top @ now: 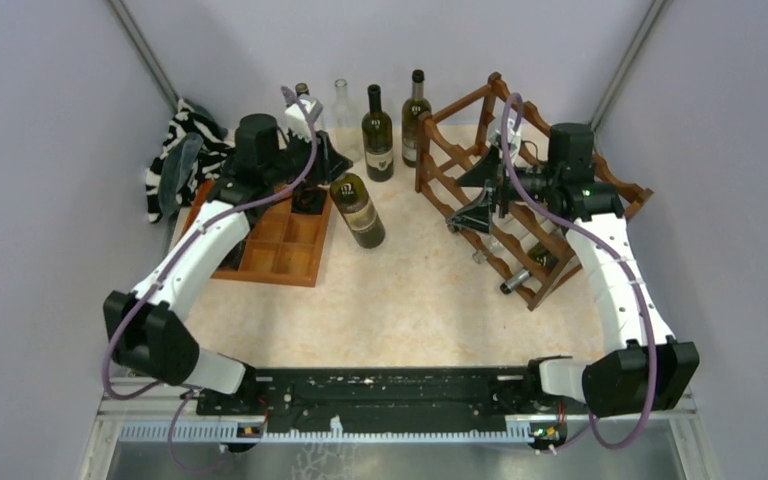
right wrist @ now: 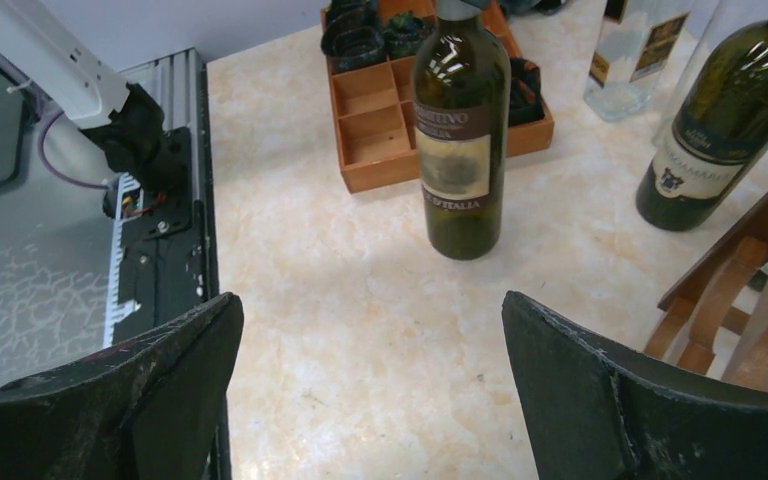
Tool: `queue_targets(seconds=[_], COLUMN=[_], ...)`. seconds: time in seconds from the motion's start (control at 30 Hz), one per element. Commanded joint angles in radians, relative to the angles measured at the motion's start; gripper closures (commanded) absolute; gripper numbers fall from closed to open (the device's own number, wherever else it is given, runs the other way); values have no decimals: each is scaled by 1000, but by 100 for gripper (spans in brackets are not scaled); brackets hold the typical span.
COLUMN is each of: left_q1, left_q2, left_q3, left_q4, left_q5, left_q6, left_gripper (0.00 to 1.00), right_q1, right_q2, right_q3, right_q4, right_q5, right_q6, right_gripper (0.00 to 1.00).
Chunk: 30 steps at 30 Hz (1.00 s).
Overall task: Put the wine bottle on the wine rack
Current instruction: Pick up the wine bottle from the center of the board.
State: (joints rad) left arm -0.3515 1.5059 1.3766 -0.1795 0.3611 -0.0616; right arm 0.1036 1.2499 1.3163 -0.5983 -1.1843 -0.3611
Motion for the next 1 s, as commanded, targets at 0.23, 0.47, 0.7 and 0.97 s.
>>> queue_targets(seconds=[0.23,0.47,0.7,0.97], left_q1=[22,22,22,22], left_q2=[-317,-381,-389,-443], left_q3=[-490,-678,-764,-806], left_q4=[570,751,877,855], left_q5=[391,354,316,186], left_q6=[-557,-739,-853,-852], left_gripper=[100,100,100,100], right_q1=[125,269,376,498], right_q2=[7,41,87,139], right_q3=[-7,-86,-174,-240], right_q4=[-142,-57,91,204], right_q5=[-20,148,268,354], right_q6=[-213,-136,-23,51], right_gripper=[2,2,2,2])
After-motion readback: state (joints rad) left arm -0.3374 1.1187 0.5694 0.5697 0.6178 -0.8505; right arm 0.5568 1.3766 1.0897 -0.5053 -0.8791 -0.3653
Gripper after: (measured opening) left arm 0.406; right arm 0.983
